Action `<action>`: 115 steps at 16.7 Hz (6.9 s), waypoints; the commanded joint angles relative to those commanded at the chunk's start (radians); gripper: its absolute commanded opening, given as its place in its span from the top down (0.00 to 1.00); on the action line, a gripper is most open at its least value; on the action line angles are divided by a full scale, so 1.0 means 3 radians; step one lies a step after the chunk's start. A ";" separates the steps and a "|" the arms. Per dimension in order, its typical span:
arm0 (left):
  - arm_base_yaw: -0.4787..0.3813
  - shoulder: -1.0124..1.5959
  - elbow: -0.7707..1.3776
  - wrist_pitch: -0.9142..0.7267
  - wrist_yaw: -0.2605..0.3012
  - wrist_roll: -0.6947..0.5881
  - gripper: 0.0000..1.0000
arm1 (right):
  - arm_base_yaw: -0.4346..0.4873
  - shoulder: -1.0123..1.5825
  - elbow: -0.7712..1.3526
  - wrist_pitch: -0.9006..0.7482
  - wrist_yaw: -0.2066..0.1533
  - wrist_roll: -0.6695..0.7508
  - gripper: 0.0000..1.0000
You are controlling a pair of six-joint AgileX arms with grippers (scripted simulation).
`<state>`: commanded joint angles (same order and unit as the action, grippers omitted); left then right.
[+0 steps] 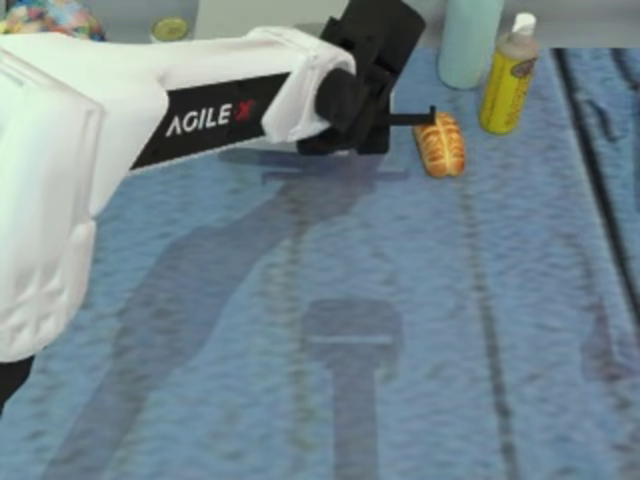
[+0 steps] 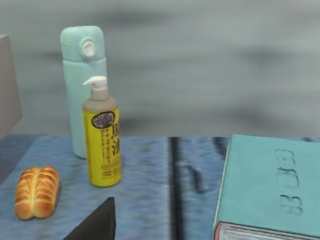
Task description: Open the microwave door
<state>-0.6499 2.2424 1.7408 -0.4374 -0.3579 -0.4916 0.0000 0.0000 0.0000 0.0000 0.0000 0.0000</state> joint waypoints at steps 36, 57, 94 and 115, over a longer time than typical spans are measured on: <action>0.0022 -0.0167 -0.0287 0.0183 0.0132 0.0192 1.00 | 0.0000 0.0000 0.0000 0.0000 0.0000 0.0000 0.00; 0.0011 -0.0197 -0.0360 0.0219 0.0183 0.0239 1.00 | 0.0000 0.0000 0.0000 0.0000 0.0000 0.0000 0.00; 0.0074 -0.0432 -0.0721 0.0452 0.0378 0.0520 1.00 | 0.0000 0.0000 0.0000 0.0000 0.0000 0.0000 0.00; 0.0077 -0.0438 -0.0738 0.0458 0.0385 0.0532 1.00 | 0.0000 0.0000 0.0000 0.0000 0.0000 0.0000 0.00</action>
<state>-0.6267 2.1110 1.5194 -0.3002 -0.2425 -0.3320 0.0000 0.0000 0.0000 0.0000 0.0000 0.0000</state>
